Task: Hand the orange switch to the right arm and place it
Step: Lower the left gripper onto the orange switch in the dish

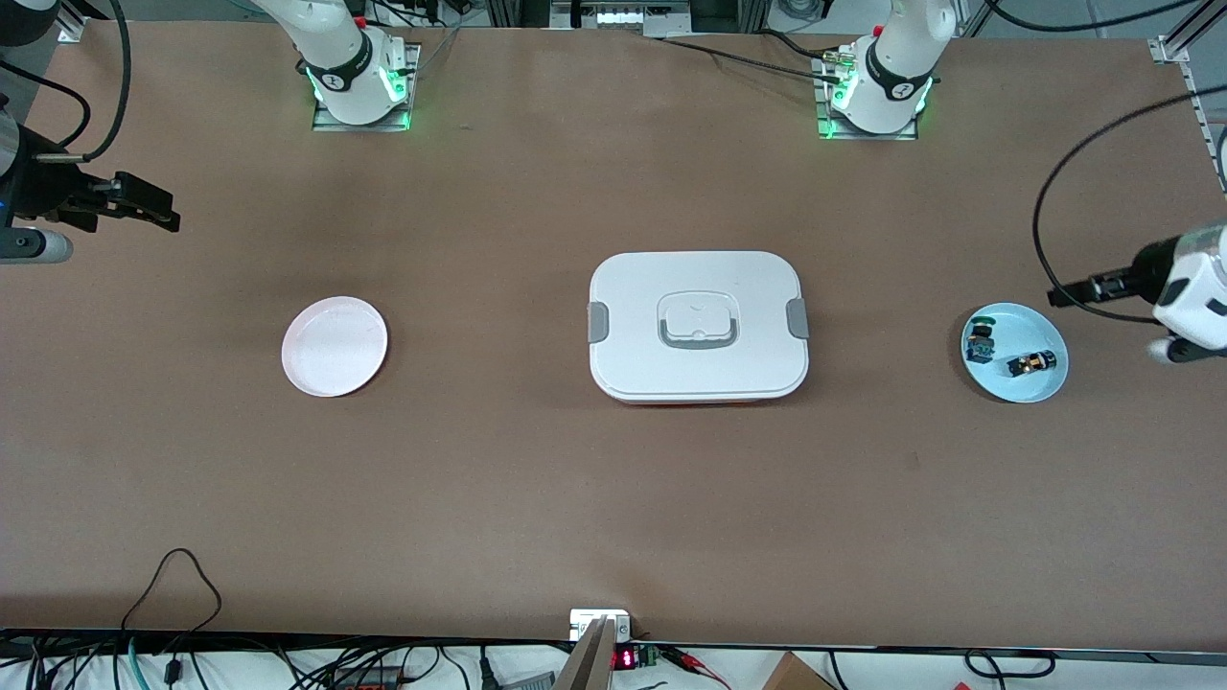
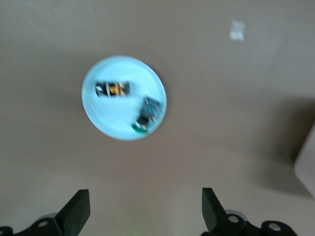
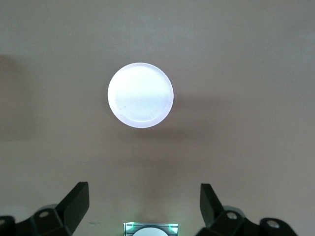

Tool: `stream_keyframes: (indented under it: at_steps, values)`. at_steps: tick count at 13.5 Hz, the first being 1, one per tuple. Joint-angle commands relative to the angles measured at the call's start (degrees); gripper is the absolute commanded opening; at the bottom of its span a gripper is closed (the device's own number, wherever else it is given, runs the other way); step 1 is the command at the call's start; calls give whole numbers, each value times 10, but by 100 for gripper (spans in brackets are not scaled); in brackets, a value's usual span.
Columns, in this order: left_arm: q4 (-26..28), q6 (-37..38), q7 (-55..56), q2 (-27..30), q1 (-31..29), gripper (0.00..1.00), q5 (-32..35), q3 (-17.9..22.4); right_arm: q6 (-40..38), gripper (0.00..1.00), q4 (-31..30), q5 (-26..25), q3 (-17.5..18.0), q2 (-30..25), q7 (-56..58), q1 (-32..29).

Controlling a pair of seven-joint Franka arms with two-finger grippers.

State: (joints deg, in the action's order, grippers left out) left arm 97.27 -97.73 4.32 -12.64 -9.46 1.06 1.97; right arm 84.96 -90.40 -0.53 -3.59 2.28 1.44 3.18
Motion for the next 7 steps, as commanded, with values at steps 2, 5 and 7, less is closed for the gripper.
stream_keyframes:
  at_steps: [2, 5, 7]
  values:
    - [94, -160, 2, -11, -36, 100, -3, -3, -8, 100, 3, 5, 2, -7, -13, 2]
    - [108, -254, -21, -51, -48, 100, -3, -3, -8, 100, 3, 4, 2, -7, -13, 2]
    - [119, -273, -22, -64, -61, 100, -3, -3, -8, 100, 3, 5, 2, -6, -13, 2]
